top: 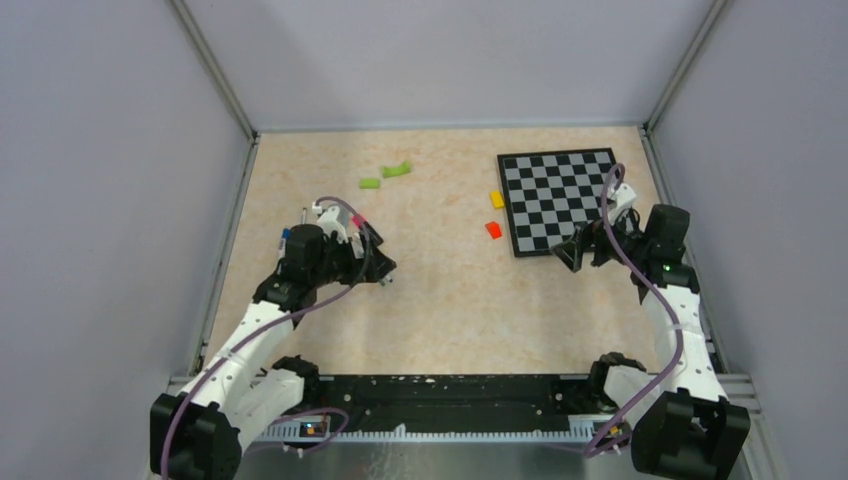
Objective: Open the pen caps
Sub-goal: Pick up the pen from the center of the board.
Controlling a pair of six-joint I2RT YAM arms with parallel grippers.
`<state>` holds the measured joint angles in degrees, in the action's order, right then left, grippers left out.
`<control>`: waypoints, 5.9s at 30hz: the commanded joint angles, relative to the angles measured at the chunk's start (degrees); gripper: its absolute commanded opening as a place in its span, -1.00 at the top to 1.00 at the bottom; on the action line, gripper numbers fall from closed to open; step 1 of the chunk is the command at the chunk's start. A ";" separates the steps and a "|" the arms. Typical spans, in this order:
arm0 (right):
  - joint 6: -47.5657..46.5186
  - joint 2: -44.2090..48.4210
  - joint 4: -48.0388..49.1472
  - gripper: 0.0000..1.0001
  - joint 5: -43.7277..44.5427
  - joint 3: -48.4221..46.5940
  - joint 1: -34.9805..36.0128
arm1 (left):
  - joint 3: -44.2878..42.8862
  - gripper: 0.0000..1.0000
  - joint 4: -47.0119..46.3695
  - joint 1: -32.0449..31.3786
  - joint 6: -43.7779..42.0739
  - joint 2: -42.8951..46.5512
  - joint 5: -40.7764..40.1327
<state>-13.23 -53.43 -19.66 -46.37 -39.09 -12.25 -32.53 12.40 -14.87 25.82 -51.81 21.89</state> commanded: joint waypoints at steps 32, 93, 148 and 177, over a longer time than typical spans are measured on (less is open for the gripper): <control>-9.27 2.23 -0.56 -0.98 -5.06 2.15 0.74 | -2.49 -0.97 1.40 -10.02 16.93 -4.11 -24.65; -10.85 2.28 -1.35 -0.98 -2.23 2.17 2.41 | -18.12 0.92 13.48 -11.23 18.32 -37.59 -39.91; 39.79 -16.07 51.03 -0.95 -23.48 10.19 23.07 | -4.91 1.00 -68.98 -35.55 21.81 -34.58 -20.01; 21.36 -15.59 30.61 1.00 -25.60 4.12 24.95 | -9.41 -0.02 -66.21 -40.67 17.81 -34.33 -26.74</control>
<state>19.51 -70.26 19.29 -65.87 -30.44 12.67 -40.40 -53.12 -55.44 46.81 -90.80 -1.96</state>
